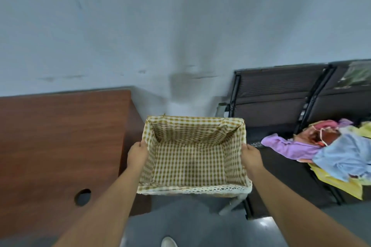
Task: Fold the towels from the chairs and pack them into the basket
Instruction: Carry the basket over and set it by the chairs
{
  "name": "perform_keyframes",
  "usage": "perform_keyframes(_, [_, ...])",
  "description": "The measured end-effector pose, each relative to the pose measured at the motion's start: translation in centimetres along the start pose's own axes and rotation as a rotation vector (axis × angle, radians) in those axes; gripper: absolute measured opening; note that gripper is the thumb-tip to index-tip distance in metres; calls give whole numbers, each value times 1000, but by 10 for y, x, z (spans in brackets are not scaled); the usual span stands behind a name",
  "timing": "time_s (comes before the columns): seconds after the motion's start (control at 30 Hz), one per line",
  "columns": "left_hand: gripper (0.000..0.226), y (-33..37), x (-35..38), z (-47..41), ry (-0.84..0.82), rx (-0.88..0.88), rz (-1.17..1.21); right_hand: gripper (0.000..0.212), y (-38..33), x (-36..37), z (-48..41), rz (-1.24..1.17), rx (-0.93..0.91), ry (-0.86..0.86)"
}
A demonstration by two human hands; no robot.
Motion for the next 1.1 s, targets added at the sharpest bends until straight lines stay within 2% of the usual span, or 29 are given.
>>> perform_keyframes(0.2, [52,63,18,79,35,149,-10,32,-5,-94,25,-71,-79,45])
perform_keyframes(0.3, [48,83,43,118,66,201,6,35,1,-143,20,-73,-137,17])
perform_keyframes(0.5, [46,101,108,206,160,232,43,39,21,-242,-17,-48,-213,-37])
perform_keyframes(0.63, [37,107,160,259,184,181,57,42,32,-303,-44,-35,-237,-81])
perform_keyframes(0.8, [47,106,204,273,225,119,100,43,26,-337,-82,30,-244,-109])
perform_keyframes(0.9, [47,108,224,263,244,95,134,50,22,-336,-111,58,-258,-161])
perform_keyframes(1.1, [49,113,239,248,275,61,269,48,-10,-329,-137,97,-311,-201])
Point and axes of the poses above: each hand's wrist, its own z-axis away from the middle knuckle, its own x-axis out of the palm, y = z × x, the point moved 7 cm from there along -z, towards the middle knuckle, and after that the axes turned 10 degrees about z, right-handed, at the moved point
